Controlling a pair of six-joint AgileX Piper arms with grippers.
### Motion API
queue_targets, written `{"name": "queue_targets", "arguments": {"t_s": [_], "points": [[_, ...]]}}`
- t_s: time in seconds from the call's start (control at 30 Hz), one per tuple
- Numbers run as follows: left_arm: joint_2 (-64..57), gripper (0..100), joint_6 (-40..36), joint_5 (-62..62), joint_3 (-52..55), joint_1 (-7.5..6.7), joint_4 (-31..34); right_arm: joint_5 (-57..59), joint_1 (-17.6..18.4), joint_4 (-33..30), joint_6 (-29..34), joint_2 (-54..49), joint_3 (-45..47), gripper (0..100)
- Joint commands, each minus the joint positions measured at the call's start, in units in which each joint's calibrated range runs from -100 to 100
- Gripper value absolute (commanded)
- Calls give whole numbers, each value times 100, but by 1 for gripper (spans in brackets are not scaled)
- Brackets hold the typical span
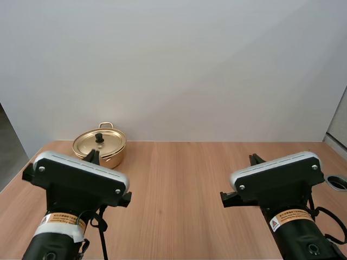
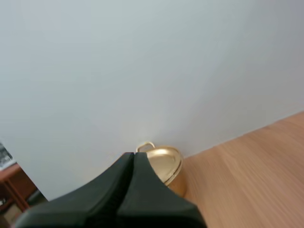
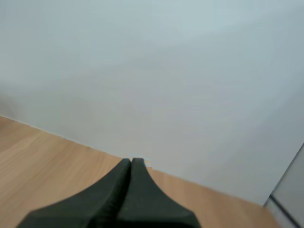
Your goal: Open the pot, put the car inside, and close it
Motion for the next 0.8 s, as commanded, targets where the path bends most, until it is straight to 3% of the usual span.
{"name": "queue_targets", "arguments": {"t_s": [0.0, 0.07, 0.13, 0.23, 0.3, 0.43, 0.57, 0.77], "points": [[0, 0, -231, -850, -808, 2, 834, -4898, 2, -101, -1120, 0, -21, 0], [22, 0, -249, 648, -1576, 2, 146, -3779, 2, 450, -1136, 0, -444, 0], [450, 0, -360, 1644, -2417, 2, -350, -984, 2, 1466, -1153, 395, -1223, 0], [1406, 0, -880, 2545, -3496, 2, -407, 1552, 2, 2363, -1144, 1638, -2136, 0], [2240, 0, -1218, 3601, -4339, 2, -489, 2745, -22, 2463, -1105, 2509, -2748, 0], [3928, 0, -1130, 6357, -5910, 2, -1007, 5500, -118, 2463, -622, 4143, -3838, 0], [5330, 0, -682, 8150, -6780, 2, -1196, 6606, -118, 2282, -533, 5203, -4234, 0], [6452, 1, -537, 8683, -6841, 2, -1086, 6684, -118, 1505, -21, 5695, -4076, 0]]}}
